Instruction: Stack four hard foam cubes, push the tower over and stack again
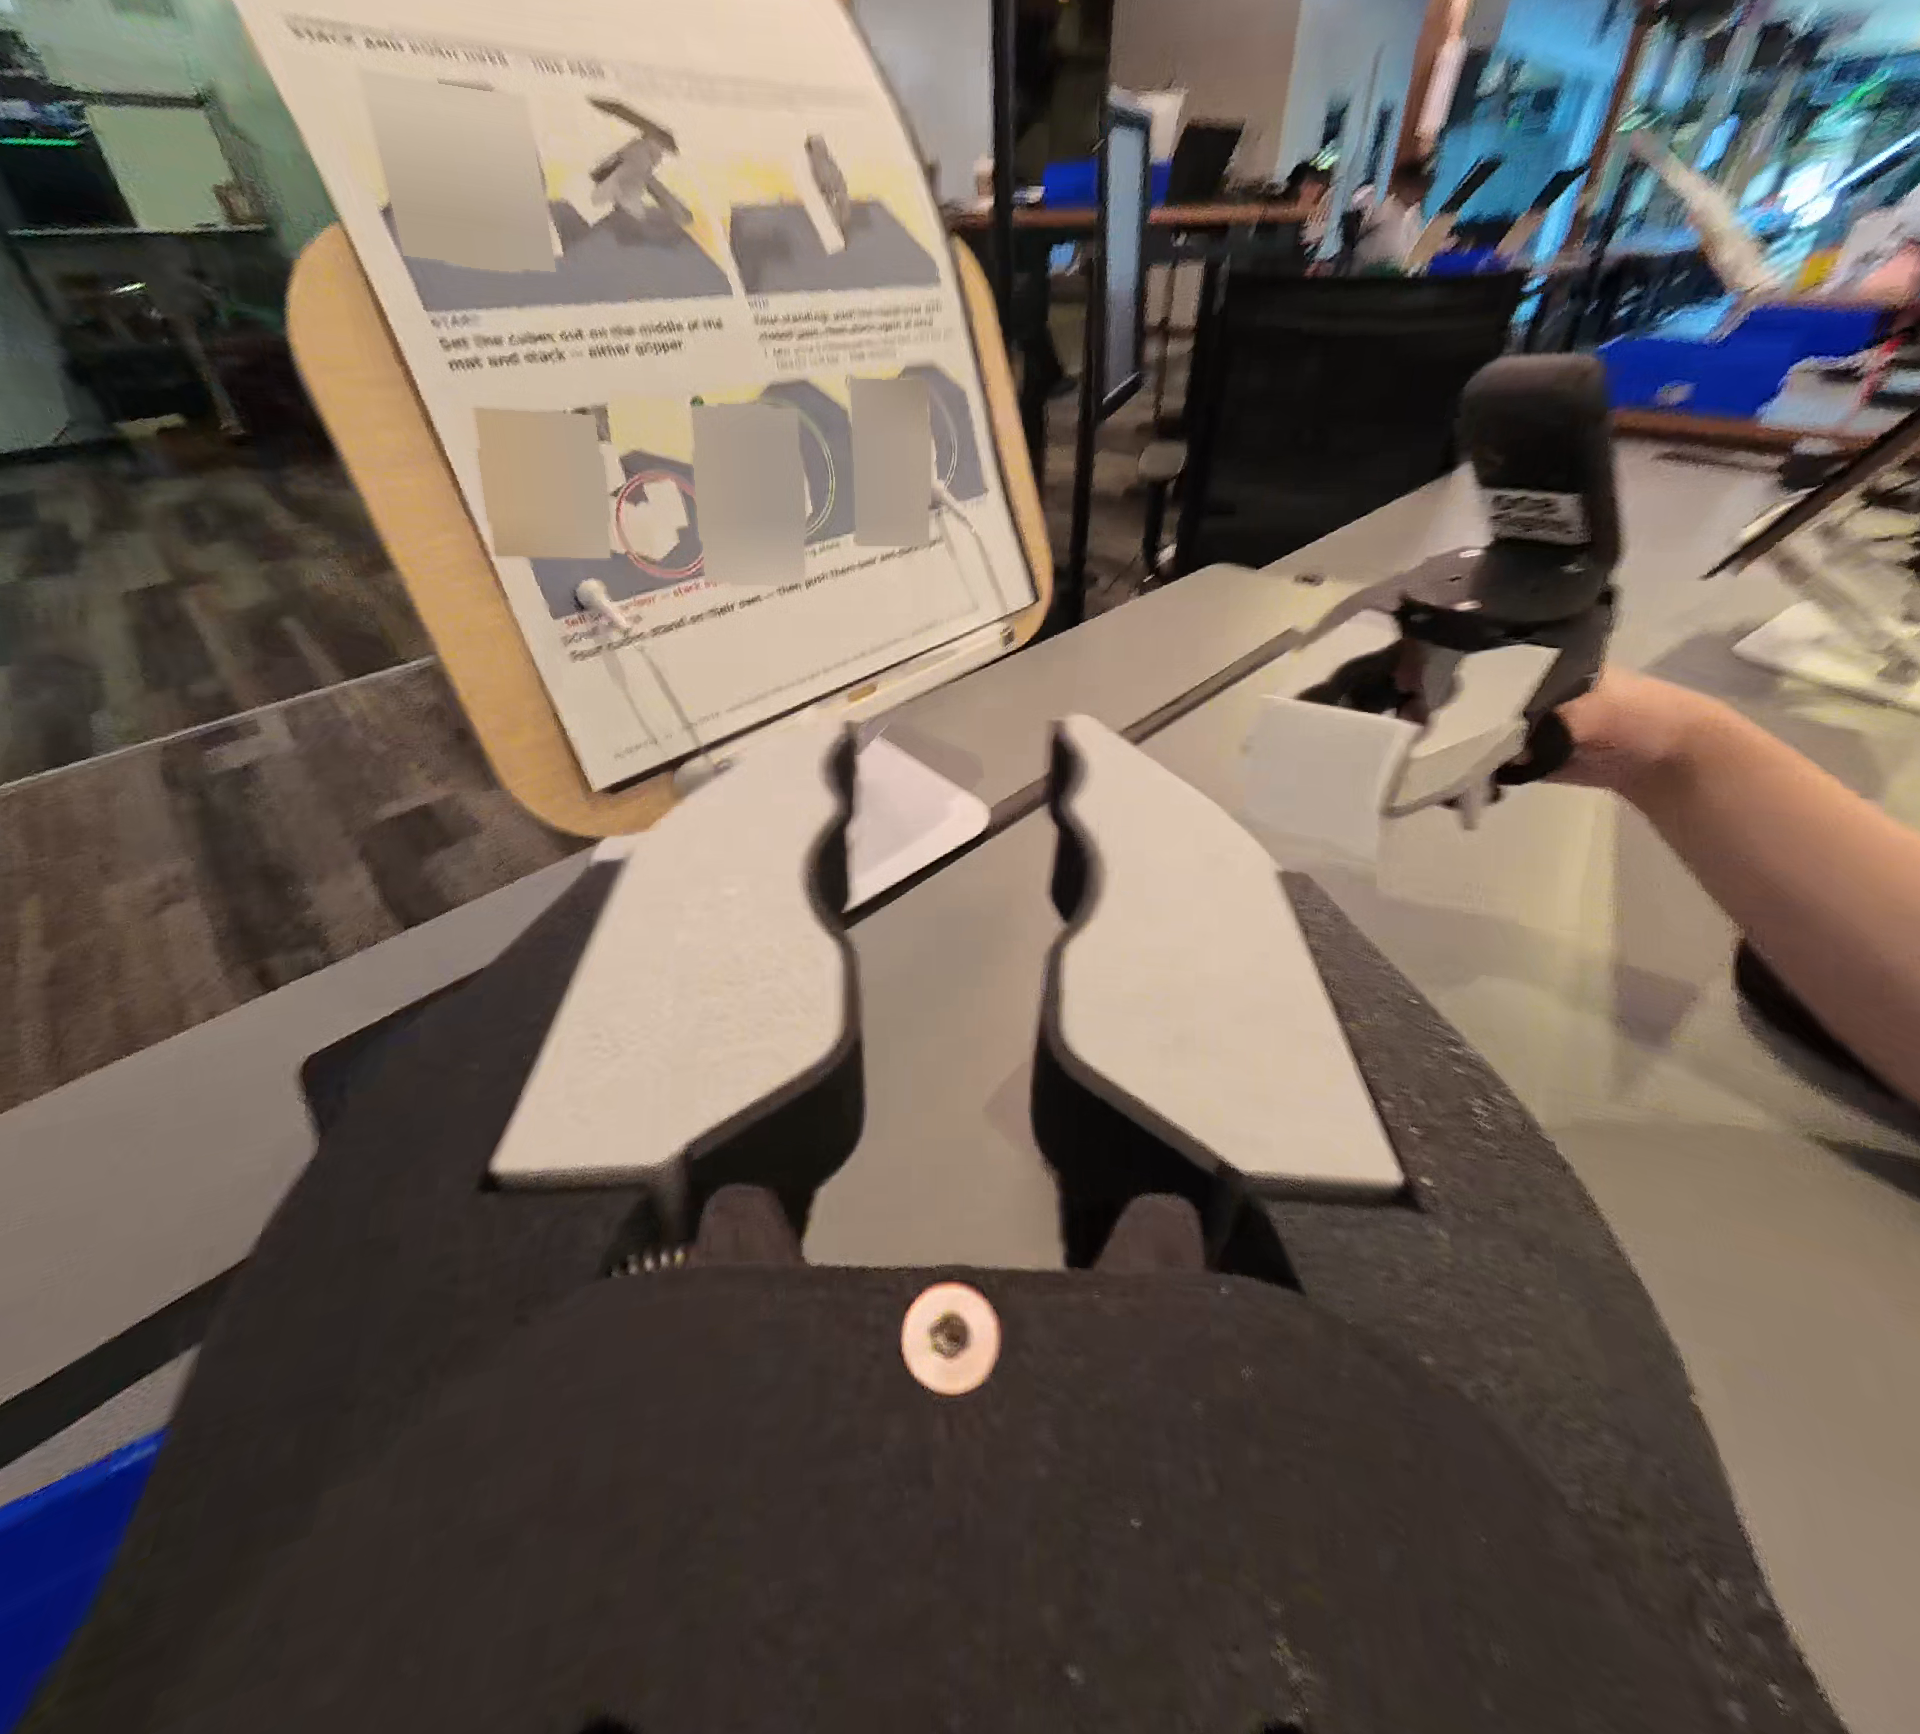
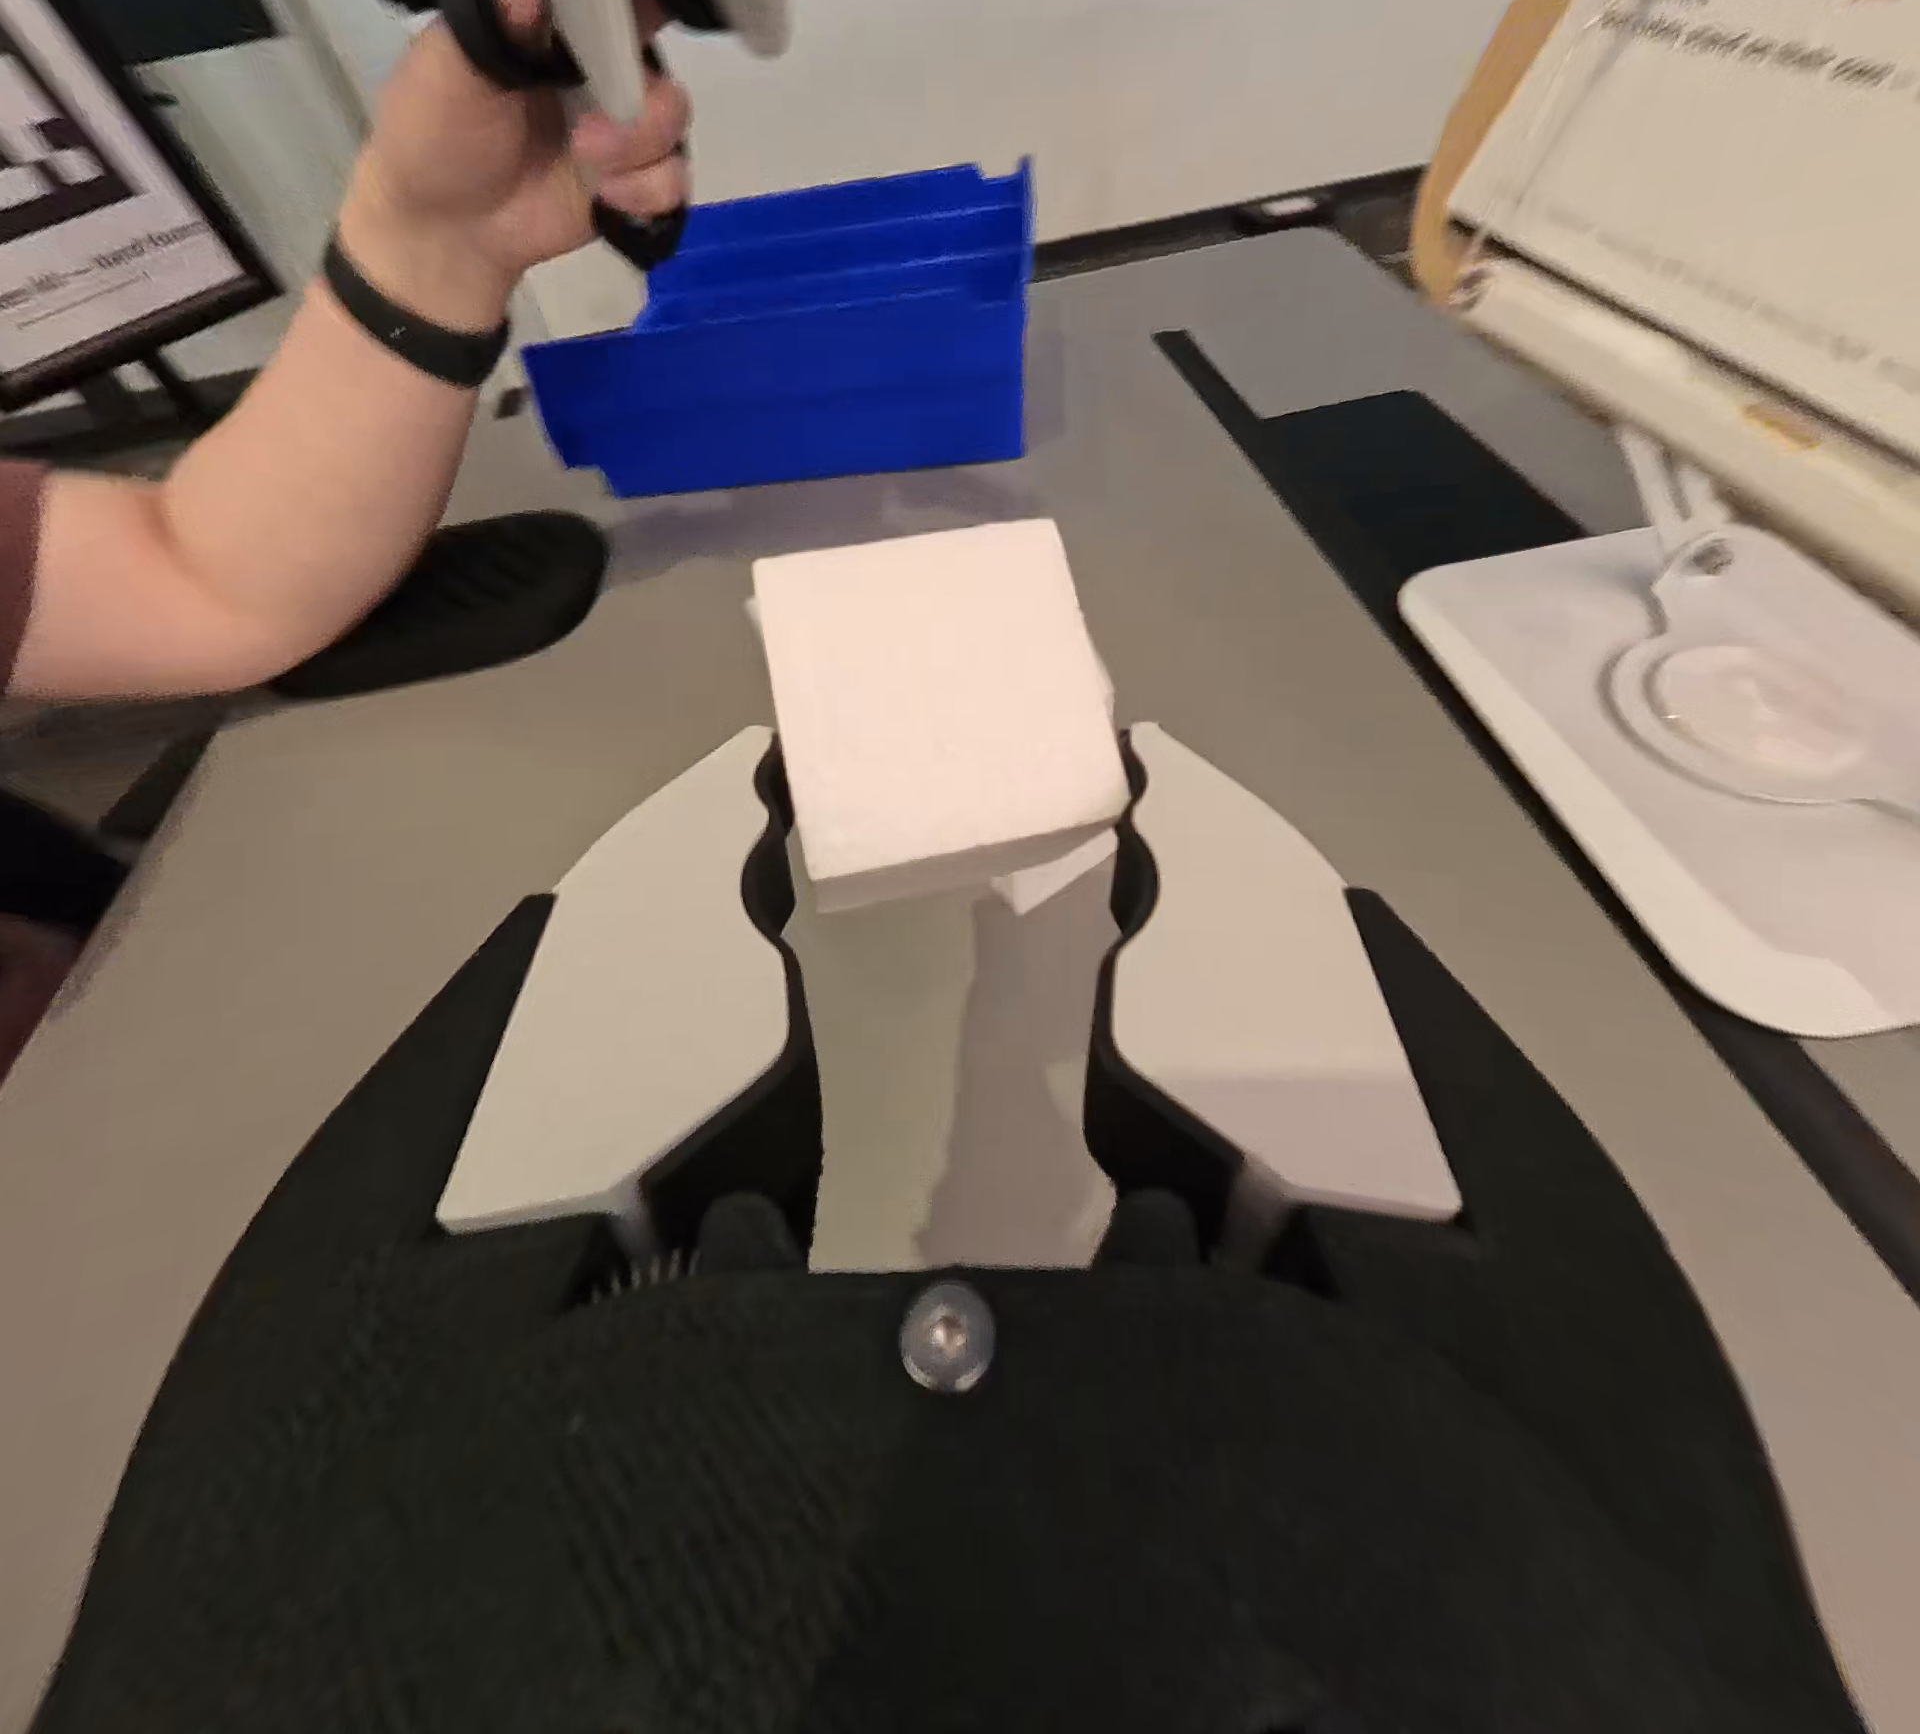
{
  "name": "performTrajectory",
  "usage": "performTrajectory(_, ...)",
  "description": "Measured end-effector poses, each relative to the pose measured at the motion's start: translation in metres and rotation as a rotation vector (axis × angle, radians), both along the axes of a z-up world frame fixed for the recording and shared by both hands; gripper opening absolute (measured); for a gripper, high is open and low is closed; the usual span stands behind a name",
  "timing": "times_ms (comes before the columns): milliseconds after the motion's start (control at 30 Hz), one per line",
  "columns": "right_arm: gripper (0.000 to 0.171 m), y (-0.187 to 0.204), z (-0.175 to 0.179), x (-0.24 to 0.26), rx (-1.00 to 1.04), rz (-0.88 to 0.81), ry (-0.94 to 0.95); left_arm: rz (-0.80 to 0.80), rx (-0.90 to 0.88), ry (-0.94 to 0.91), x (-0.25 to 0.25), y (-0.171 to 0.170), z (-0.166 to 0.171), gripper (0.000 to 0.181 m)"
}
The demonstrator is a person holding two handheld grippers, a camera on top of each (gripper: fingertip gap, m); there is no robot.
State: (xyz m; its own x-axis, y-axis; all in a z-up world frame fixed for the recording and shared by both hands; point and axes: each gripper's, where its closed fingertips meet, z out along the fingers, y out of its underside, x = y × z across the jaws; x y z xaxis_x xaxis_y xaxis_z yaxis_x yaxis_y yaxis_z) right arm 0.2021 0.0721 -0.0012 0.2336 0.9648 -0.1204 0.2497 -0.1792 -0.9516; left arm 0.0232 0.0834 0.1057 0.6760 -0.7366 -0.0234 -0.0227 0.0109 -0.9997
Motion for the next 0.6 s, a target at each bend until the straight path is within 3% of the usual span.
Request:
performTrajectory(67,0.060,0.006,0.010,-0.017,0.045,-0.062,-0.039,-0.090,0.018,-0.070,-0.002,-0.012,0.009,0.010)
performTrajectory(133,0.060,0.002,0.013,-0.040,0.102,-0.025,-0.092,-0.129,0.045,-0.111,-0.007,-0.018,0.015,0.000)
performTrajectory(333,0.061,0.022,-0.015,-0.075,0.096,-0.007,-0.412,-0.163,0.060,-0.183,-0.021,-0.024,0.031,0.000)
performTrajectory(600,0.061,0.024,-0.030,-0.074,0.080,-0.009,-0.518,-0.157,0.036,-0.131,-0.022,-0.023,0.025,0.000)
